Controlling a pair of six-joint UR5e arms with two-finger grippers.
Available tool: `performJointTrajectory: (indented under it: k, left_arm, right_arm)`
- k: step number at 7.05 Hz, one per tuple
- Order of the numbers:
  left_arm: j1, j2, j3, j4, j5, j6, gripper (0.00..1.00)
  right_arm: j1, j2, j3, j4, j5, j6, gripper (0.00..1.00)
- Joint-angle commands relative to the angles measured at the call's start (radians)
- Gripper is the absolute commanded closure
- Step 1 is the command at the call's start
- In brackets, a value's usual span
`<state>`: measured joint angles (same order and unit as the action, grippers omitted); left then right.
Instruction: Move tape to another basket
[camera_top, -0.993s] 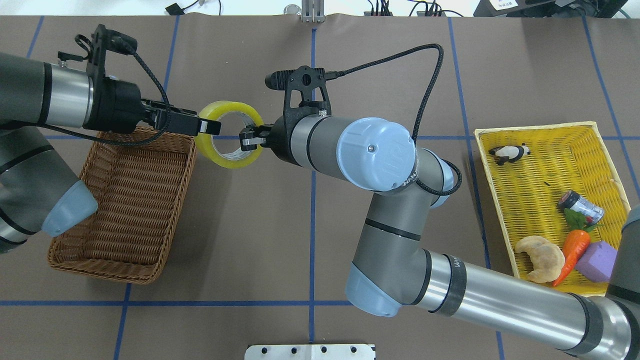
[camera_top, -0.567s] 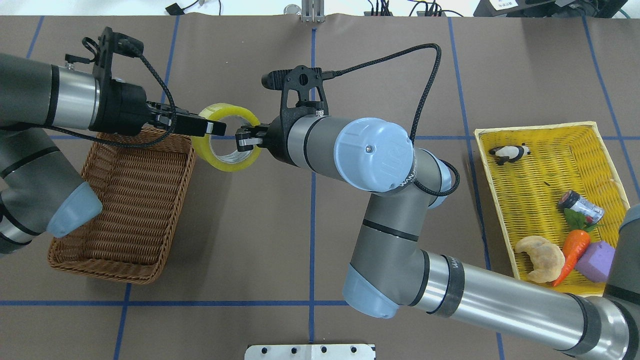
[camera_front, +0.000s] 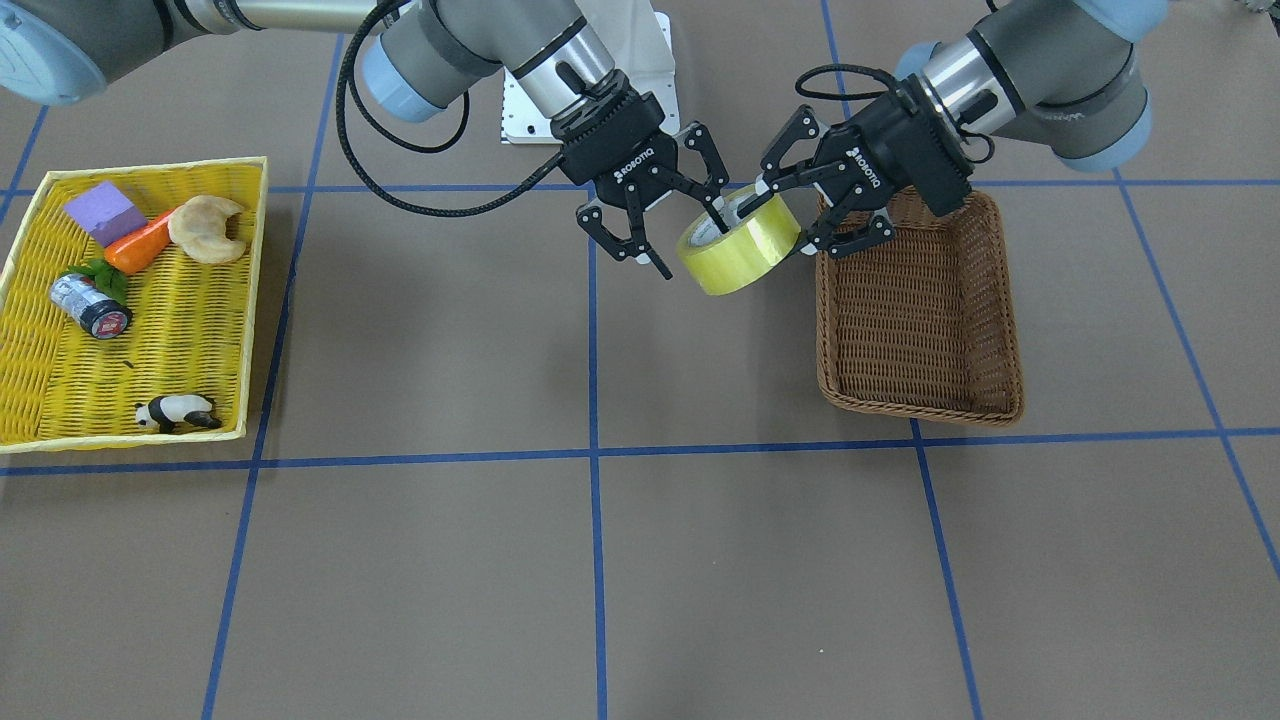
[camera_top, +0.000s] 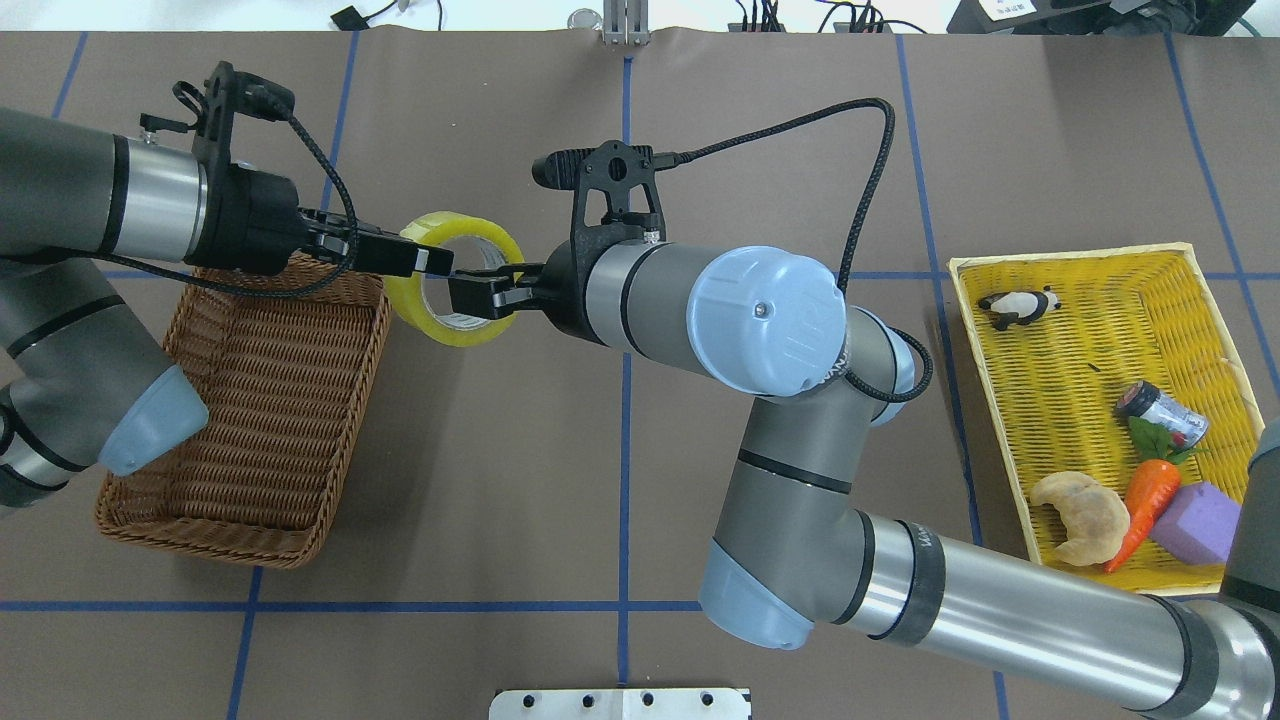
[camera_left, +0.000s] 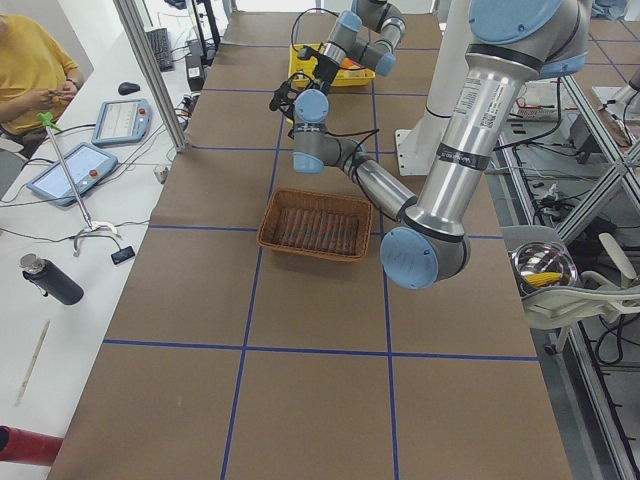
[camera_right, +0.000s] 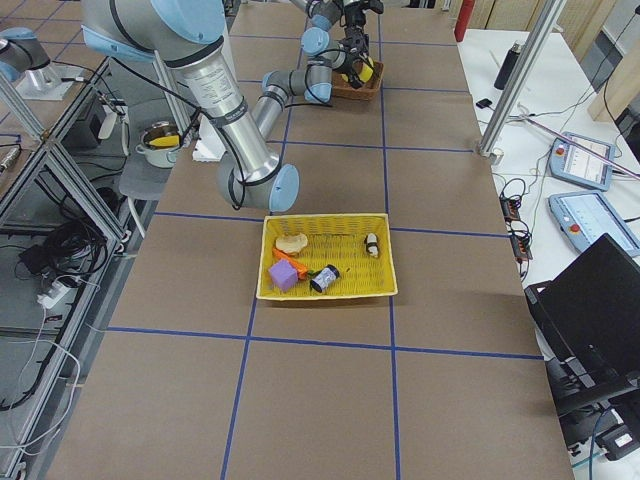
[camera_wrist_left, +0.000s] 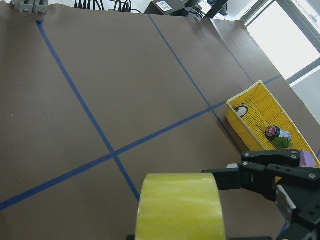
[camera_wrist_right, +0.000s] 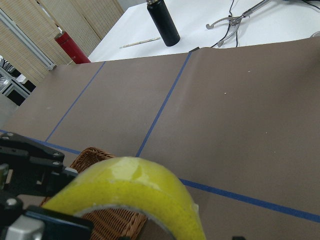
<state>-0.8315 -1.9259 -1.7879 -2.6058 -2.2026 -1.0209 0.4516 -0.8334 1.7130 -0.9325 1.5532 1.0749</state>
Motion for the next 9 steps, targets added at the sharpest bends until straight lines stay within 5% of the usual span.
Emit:
performJointTrajectory:
  k: [1,3,5,7,9]
  left_arm:
    - [-0.001,0.005,0.01,0.0,0.0,0.005,1.0]
    - [-0.006,0.015,0.015,-0.016,0.0,-0.001,1.0]
    - [-0.009,0.034,0.007,-0.043,0.0,-0.118,1.0]
    - [-0.014,0.062,0.007,-0.095,0.0,-0.346,1.0]
    - [-0.032,0.128,-0.007,-0.117,0.0,-0.491,1.0]
  right_arm:
    - [0.018,-0.041,0.023,-0.008,0.039,0.002,0.0]
    - [0.129,-0.139,0.022,-0.037,0.126,0.002,0.0]
    - [0.287,-0.167,0.011,-0.249,0.218,-0.021,0.0]
    - [0.488,-0.17,-0.054,-0.444,0.435,-0.294,0.0]
    - [0.637,-0.216,-0.073,-0.592,0.522,-0.513,0.0]
